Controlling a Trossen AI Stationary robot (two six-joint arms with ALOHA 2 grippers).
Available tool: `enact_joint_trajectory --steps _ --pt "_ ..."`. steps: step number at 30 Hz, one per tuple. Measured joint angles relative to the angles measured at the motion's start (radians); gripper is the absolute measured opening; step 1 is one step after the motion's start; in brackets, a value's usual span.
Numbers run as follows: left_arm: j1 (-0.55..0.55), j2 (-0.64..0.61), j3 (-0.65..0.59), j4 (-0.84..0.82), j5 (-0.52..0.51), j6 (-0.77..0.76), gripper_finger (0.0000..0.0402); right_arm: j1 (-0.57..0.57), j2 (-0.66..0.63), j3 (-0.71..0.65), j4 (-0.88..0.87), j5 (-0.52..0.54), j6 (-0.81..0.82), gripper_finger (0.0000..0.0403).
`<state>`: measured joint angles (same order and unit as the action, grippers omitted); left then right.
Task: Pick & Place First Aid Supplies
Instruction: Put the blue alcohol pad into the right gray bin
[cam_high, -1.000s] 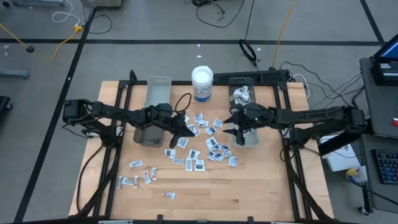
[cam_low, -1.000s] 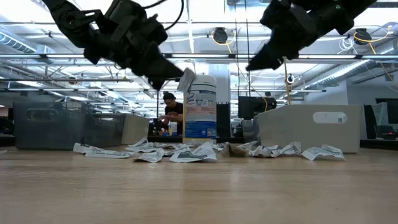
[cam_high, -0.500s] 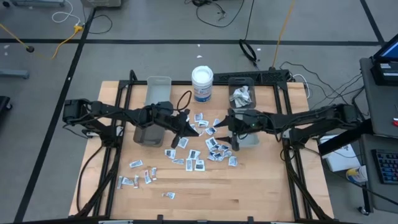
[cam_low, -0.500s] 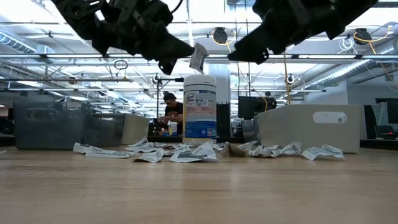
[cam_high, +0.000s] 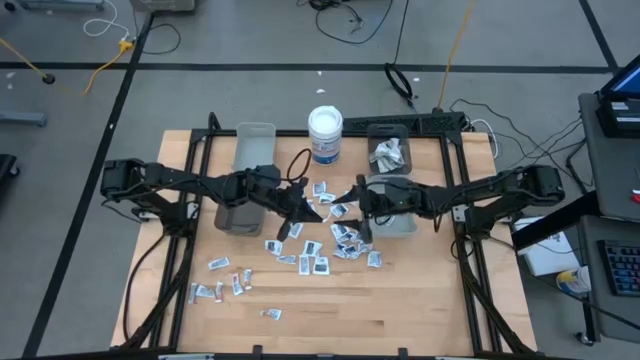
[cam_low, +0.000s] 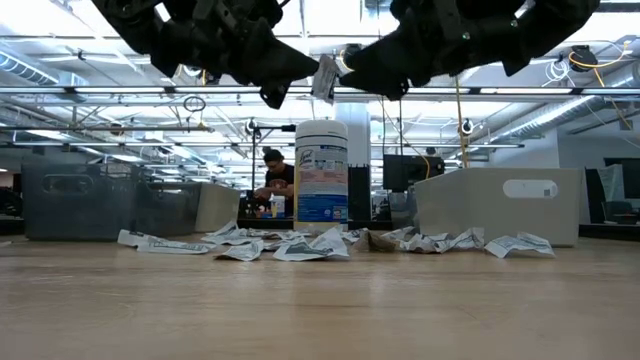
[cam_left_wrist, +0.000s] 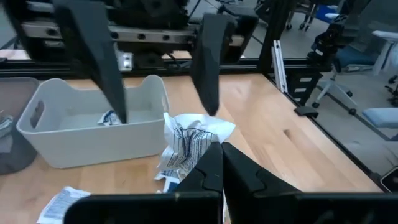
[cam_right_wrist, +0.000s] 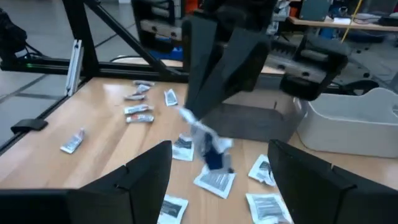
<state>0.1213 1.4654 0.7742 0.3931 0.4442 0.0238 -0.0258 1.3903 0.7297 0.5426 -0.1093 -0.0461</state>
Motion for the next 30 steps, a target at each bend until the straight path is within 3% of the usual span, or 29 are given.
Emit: enact_joint_trajectory --steps 9,16,23,30 --pt "-0.007 0.0 0.0 0.005 -0.019 -0.001 0.0 0.019 0.001 0.016 0.009 -0.026 0.01 0.0258" --pt "-0.011 0.0 0.0 -0.005 -0.022 -0.003 0.0 0.021 0.097 0.113 -0.044 -0.026 -0.013 0.0239" --pt "-0.019 0.0 0.0 -0.008 -0.027 0.0 0.0 0.019 0.104 0.114 -0.078 -0.023 -0.035 0.0233" --pt "-0.019 0.0 0.0 -0.018 -0.027 0.005 0.0 0.021 0.106 0.114 -0.096 -0.023 -0.022 0.0164"
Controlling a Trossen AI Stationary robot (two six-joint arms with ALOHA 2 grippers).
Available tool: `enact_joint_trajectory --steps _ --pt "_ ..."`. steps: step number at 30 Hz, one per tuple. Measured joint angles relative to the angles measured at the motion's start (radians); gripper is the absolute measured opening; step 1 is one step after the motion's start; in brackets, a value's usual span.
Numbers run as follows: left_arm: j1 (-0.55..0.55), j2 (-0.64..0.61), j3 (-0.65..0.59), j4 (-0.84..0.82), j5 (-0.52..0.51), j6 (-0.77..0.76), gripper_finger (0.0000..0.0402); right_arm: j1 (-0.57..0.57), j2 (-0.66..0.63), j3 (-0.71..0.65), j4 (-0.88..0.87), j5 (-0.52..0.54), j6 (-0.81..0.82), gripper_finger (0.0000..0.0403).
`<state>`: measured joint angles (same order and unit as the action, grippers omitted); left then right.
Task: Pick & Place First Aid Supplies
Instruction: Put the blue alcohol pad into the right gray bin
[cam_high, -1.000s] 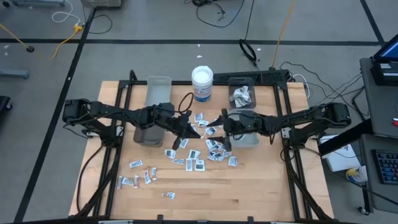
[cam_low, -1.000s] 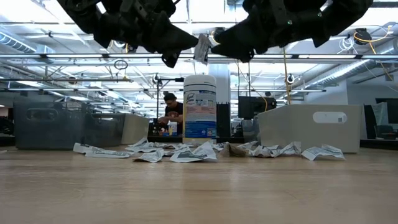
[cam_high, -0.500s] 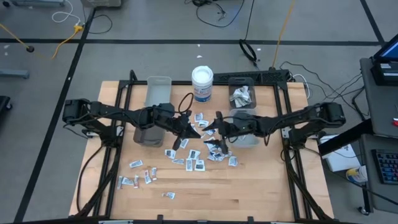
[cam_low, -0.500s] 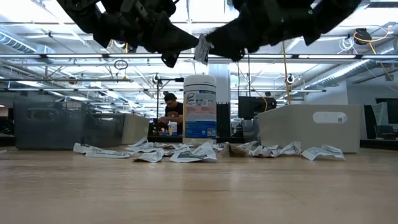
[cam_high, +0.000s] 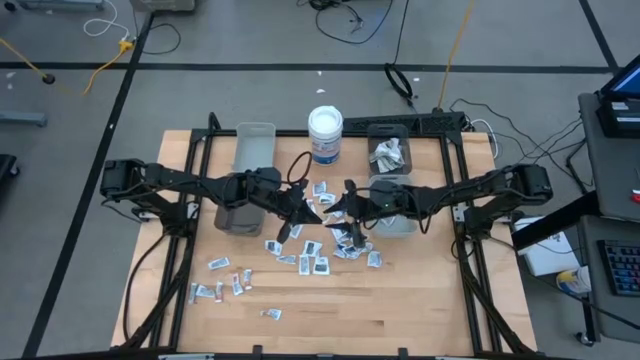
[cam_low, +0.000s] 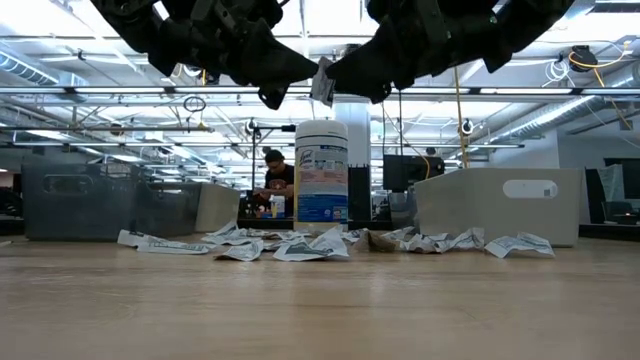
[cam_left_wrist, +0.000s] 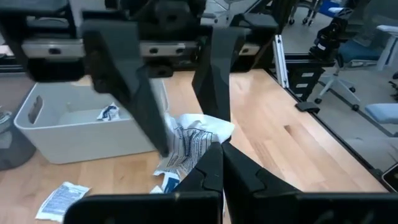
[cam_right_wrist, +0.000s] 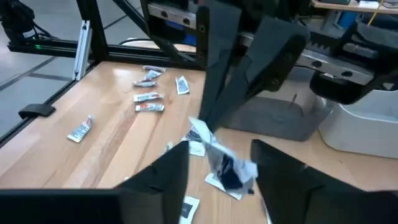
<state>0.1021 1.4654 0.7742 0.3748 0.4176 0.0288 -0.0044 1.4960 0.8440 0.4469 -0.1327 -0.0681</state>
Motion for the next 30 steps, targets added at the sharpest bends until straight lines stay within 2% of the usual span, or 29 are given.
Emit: enact_joint_trajectory --steps 8,10,15,20,24,30 --pt "0.0 0.0 0.0 0.0 0.0 0.001 0.0 0.0 0.001 0.0 -0.011 -0.002 0.002 0.0031" --pt "0.0 0.0 0.0 0.0 0.0 0.002 0.0 0.001 0.001 0.0 -0.013 -0.003 -0.004 0.001" --pt "0.0 0.0 0.0 0.001 -0.001 -0.019 0.0013 0.0 0.0 0.0 -0.019 -0.003 -0.001 0.0004" --pt "0.012 0.0 0.0 -0.01 -0.047 -0.086 0.0065 -0.024 -0.069 0.0 -0.182 0.002 0.004 0.0003" --pt "0.02 0.0 0.0 -0.013 -0.063 -0.094 0.0111 -0.07 -0.144 0.003 -0.371 0.006 0.015 0.0002" --pt "0.021 0.0 0.0 -0.013 -0.063 -0.096 0.0151 -0.146 -0.166 0.127 -0.836 0.005 -0.004 0.0001"
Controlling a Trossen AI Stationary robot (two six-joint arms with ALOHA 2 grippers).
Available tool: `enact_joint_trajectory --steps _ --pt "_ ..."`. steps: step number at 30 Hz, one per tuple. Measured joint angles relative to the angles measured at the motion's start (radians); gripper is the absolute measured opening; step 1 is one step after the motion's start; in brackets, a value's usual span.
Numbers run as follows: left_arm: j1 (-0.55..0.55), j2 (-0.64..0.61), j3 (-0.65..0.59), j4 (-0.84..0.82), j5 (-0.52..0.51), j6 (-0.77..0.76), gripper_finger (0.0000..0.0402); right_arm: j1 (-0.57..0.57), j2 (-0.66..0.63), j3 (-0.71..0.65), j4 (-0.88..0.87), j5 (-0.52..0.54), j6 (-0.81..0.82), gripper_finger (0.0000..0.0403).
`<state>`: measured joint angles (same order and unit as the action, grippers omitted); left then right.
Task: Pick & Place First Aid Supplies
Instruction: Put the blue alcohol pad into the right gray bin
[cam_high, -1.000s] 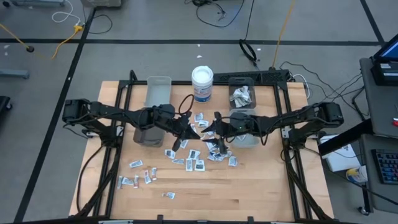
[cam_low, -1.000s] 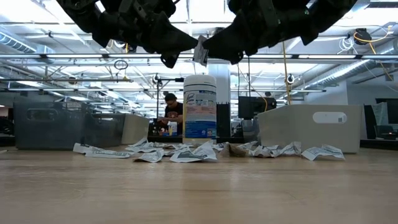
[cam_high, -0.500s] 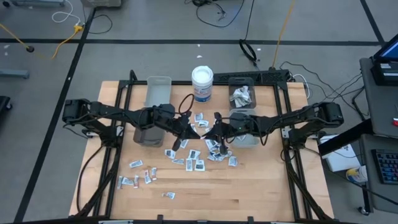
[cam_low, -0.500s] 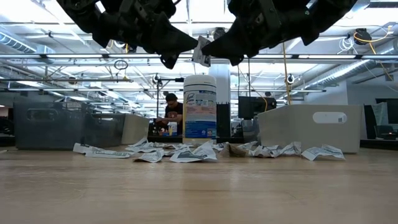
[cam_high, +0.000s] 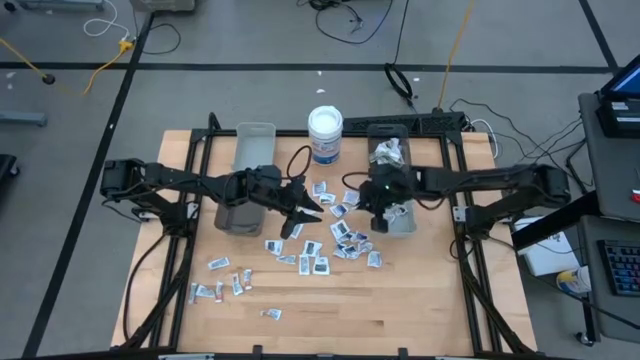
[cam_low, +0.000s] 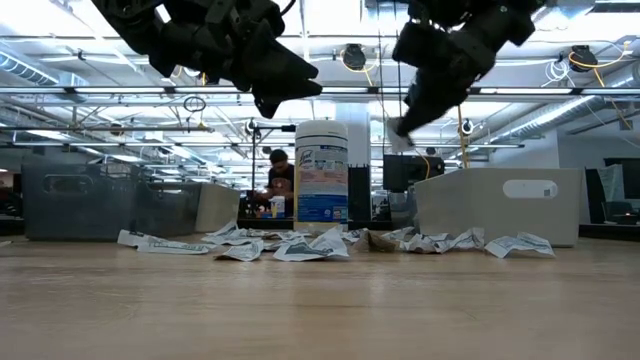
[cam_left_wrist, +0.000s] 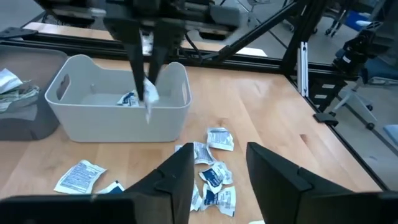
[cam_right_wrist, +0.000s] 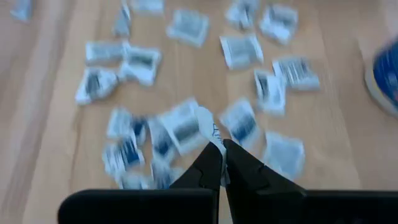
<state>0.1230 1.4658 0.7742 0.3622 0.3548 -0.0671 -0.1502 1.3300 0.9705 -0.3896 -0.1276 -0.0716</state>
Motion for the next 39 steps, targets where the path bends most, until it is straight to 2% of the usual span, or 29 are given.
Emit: enact_joint_trajectory --steps 6,11,16,21,25,28,34,39 --pt "-0.001 0.0 0.0 0.0 0.001 -0.015 0.0164 -0.067 0.022 0.13 -0.373 0.0 -0.048 0.0001" --pt "-0.002 0.0 0.0 0.0 0.002 -0.017 0.0165 -0.122 0.029 0.176 -0.581 0.0 -0.086 0.0" --pt "-0.002 0.0 0.0 0.001 0.002 -0.017 0.0166 -0.161 0.031 0.18 -0.674 -0.003 -0.106 0.0" --pt "-0.002 0.0 0.0 0.01 0.002 -0.015 0.0166 -0.164 0.039 0.157 -0.641 -0.003 -0.106 0.0" --pt "-0.003 0.0 0.0 0.006 0.002 -0.016 0.0166 -0.157 0.041 0.063 -0.565 0.005 -0.106 0.0001" --pt "-0.003 0.0 0.0 0.006 0.002 -0.016 0.0166 -0.156 0.039 0.002 -0.511 0.054 -0.097 0.0009" --pt "-0.006 0.0 0.0 0.006 0.002 -0.016 0.0166 -0.156 0.04 -0.066 -0.445 0.075 -0.078 0.0042" --pt "-0.007 0.0 0.0 0.003 0.002 -0.014 0.0166 -0.156 0.04 -0.07 -0.433 0.078 -0.072 0.0098"
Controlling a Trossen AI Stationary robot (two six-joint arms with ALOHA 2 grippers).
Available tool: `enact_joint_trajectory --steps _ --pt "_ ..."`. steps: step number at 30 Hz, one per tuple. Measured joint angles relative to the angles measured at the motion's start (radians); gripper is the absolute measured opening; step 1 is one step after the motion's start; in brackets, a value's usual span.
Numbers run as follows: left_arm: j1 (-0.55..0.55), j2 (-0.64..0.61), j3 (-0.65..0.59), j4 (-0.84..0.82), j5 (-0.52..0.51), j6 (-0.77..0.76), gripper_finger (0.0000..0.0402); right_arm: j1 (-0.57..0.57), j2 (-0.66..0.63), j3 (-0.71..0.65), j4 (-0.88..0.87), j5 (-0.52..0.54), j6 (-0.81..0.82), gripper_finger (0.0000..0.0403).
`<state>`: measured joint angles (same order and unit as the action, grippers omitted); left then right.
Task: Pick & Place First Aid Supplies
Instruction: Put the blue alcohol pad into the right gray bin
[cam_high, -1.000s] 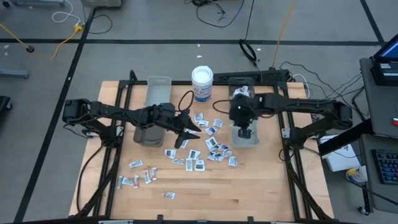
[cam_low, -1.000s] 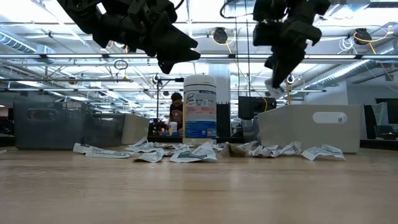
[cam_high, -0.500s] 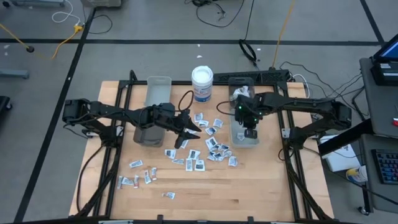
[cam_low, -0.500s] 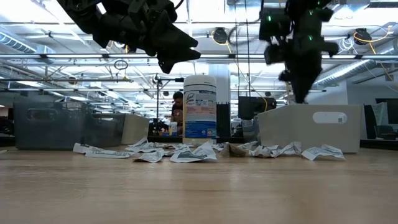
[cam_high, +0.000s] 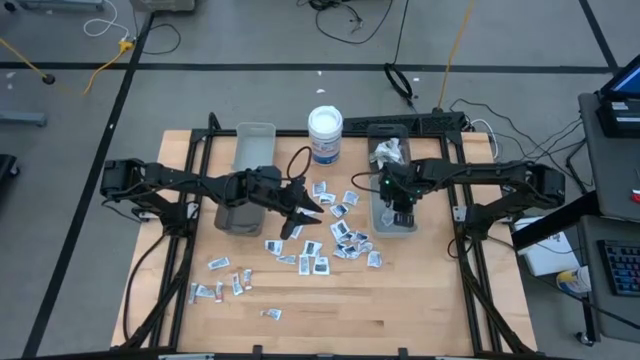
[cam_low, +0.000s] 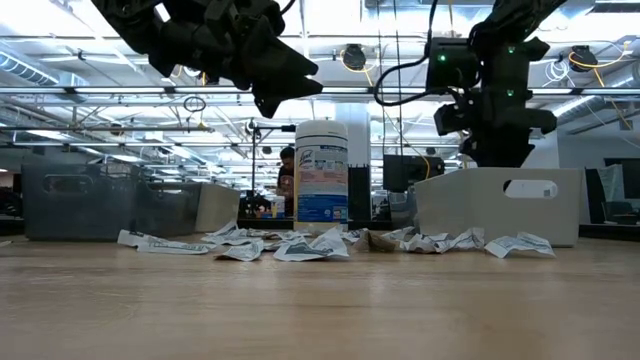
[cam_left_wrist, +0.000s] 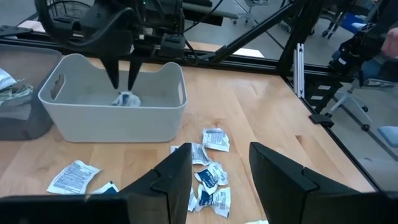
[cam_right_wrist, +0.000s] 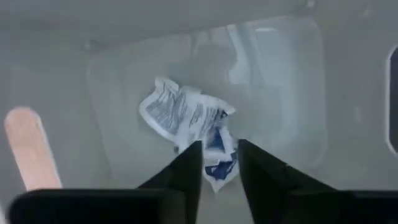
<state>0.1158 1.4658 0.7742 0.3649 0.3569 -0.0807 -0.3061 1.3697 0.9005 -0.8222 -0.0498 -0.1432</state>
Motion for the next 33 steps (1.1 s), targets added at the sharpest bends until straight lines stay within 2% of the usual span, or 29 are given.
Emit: enact_joint_trajectory --steps 4,7,9,15,20,24,27,33 --pt "0.0 0.0 0.0 -0.015 -0.005 0.001 0.0166 0.0 0.0 0.0 0.003 0.0 0.003 0.0153" --pt "0.0 0.0 0.001 -0.055 -0.084 0.028 0.0166 0.0 -0.002 0.0 0.014 0.0 -0.004 0.0185" --pt "0.001 0.0 0.029 -0.139 -0.138 0.069 0.0166 0.0 -0.008 0.0 0.025 0.001 0.021 0.0198" --pt "0.003 0.0 0.139 -0.396 -0.289 0.168 0.0166 -0.002 -0.043 0.0 0.122 0.0 0.088 0.0207" --pt "0.021 0.0 0.183 -0.512 -0.329 0.202 0.0166 -0.002 -0.101 0.0 0.185 0.0 0.118 0.0208" --pt "0.028 0.0 0.183 -0.537 -0.348 0.211 0.0166 -0.002 -0.157 0.0 0.249 0.0 0.139 0.0208" --pt "0.028 0.0 0.184 -0.544 -0.359 0.211 0.0166 0.004 -0.205 -0.04 0.397 -0.004 0.156 0.0208" --pt "0.028 0.0 0.184 -0.551 -0.359 0.21 0.0166 0.025 -0.302 -0.234 0.824 -0.006 0.166 0.0208"
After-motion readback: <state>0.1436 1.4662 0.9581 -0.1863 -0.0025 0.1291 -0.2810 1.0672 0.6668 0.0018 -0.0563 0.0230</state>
